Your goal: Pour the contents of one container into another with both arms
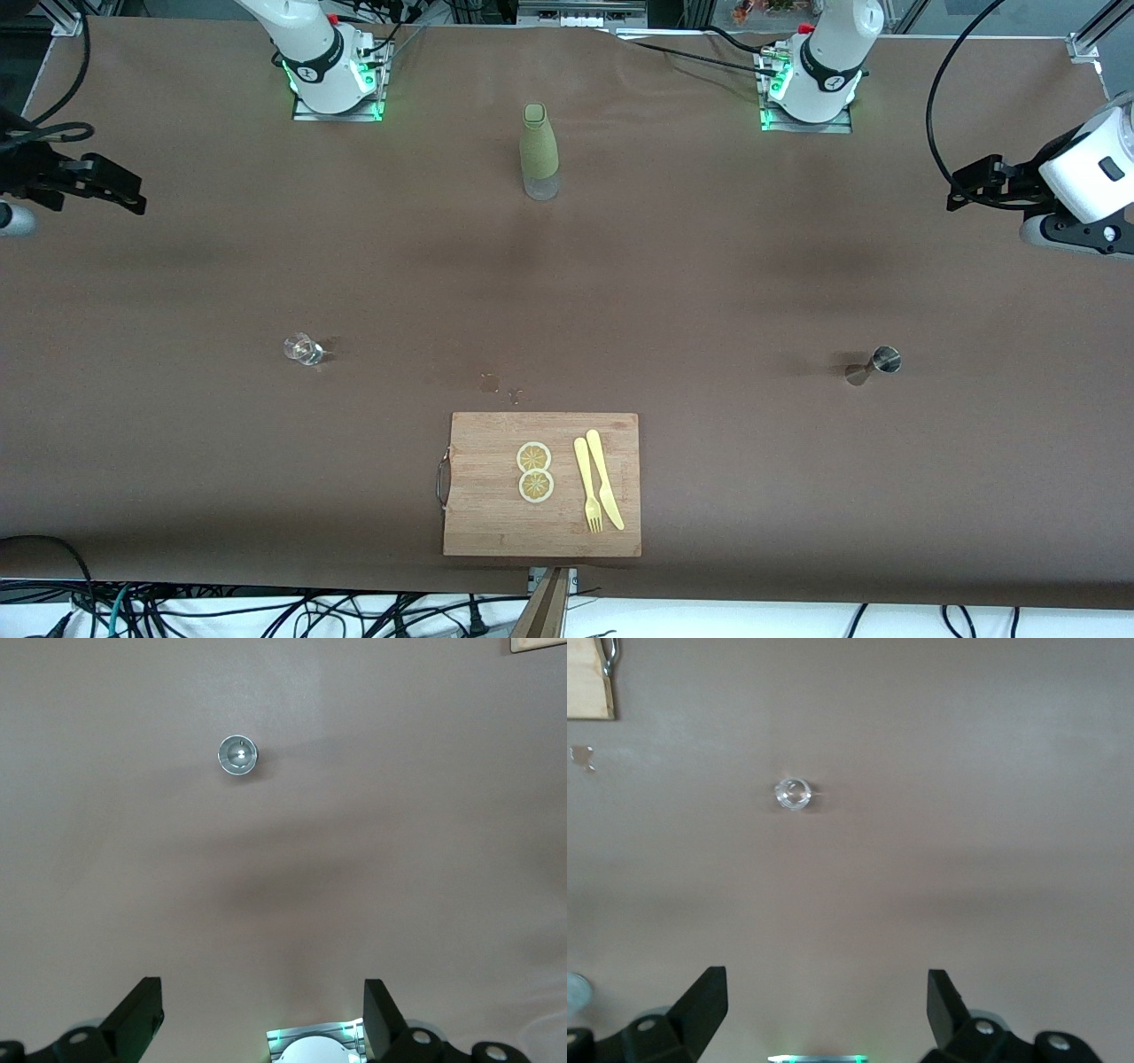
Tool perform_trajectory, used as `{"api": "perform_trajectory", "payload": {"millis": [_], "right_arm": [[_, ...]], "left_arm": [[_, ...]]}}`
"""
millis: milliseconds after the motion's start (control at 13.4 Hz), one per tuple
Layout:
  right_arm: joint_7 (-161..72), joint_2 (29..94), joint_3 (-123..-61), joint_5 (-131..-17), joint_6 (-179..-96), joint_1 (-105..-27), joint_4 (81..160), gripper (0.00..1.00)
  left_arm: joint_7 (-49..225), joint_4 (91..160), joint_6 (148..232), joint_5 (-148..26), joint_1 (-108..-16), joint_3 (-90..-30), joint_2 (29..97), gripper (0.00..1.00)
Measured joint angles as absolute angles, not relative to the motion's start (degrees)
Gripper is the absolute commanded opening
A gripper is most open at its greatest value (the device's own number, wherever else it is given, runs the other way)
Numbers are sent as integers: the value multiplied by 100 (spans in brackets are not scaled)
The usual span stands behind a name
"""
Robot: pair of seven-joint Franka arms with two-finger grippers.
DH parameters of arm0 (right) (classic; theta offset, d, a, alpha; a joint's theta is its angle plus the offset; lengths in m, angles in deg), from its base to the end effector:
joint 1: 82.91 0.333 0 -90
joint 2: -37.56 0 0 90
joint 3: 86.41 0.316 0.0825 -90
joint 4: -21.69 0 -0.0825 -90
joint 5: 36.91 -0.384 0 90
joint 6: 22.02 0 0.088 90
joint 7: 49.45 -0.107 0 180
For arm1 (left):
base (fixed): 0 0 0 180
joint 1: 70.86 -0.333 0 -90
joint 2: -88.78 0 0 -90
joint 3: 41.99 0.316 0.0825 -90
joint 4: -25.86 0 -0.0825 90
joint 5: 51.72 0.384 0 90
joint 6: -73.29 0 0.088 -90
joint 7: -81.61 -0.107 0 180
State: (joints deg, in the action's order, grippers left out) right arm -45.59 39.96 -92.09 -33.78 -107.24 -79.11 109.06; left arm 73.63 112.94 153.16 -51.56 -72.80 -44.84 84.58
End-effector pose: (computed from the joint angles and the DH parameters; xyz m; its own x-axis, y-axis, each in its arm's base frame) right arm 0.5580 -0.0233 0.6160 0.9961 0.0298 -0.0828 0.0342 -0.9980 0.0533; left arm 0.5562 -0.0075 0.5938 0.9684 -0.1543 -0.1957 -0.1517 -0.9880 0.0283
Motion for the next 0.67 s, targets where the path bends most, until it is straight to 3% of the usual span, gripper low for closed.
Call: {"api": "perform_trajectory", "payload": {"millis": [674], "right_arm": [[-2855, 4335, -9800, -3666, -10949, -7917, 10867, 100]], "left_arm": [[7363, 11295, 15405, -5156, -7280, -4490, 8458, 100]]}}
